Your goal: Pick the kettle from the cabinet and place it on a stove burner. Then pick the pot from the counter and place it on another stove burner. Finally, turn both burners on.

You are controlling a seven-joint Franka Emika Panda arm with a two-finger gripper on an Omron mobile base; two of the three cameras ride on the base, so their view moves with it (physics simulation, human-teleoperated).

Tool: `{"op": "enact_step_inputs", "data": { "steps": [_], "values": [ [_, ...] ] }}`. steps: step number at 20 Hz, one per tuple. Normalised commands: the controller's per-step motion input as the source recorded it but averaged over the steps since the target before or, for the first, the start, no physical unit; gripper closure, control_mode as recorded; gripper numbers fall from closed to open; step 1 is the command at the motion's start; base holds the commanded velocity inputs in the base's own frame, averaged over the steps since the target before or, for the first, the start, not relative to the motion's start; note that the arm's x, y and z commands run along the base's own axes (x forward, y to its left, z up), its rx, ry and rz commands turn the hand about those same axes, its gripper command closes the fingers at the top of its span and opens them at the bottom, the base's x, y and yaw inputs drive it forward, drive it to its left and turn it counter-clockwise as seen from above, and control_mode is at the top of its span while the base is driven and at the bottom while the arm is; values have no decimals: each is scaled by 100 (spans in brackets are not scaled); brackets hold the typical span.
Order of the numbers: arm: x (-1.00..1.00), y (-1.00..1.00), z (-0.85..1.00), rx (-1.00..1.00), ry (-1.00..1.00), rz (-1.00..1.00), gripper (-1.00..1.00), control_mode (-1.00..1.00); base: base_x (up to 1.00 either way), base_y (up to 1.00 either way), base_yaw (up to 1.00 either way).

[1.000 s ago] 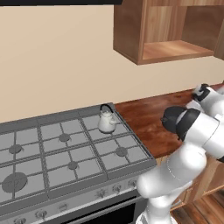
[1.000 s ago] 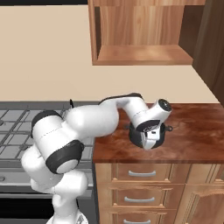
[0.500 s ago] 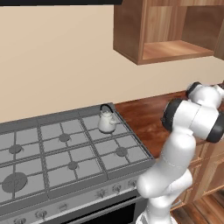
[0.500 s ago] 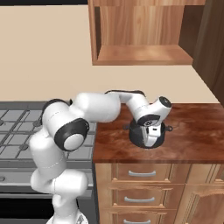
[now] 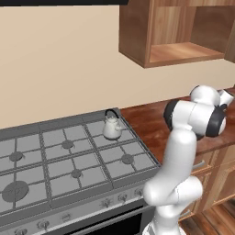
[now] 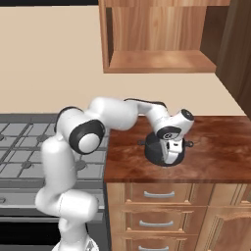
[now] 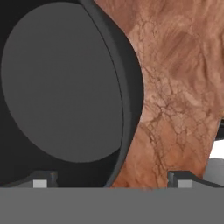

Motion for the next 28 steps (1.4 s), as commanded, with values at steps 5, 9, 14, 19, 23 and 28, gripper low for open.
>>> {"op": "enact_step_inputs", "data": {
  "steps": [5, 9, 14, 19, 23, 28],
  "values": [
    [23, -8, -21, 0, 4, 0, -100, -100, 0, 0, 0],
    [15, -1, -20, 0, 5, 0, -100, -100, 0, 0, 0],
    [0, 0, -26, 0, 4, 0, -100, -100, 0, 0, 0],
    [8, 1, -22, 0, 2, 0, 100, -100, 0, 0, 0],
    [7, 1, -15, 0, 4, 0, 100, -100, 0, 0, 0],
    [0, 3, -16, 0, 1, 0, 100, -100, 0, 0, 0]
  ]
}}
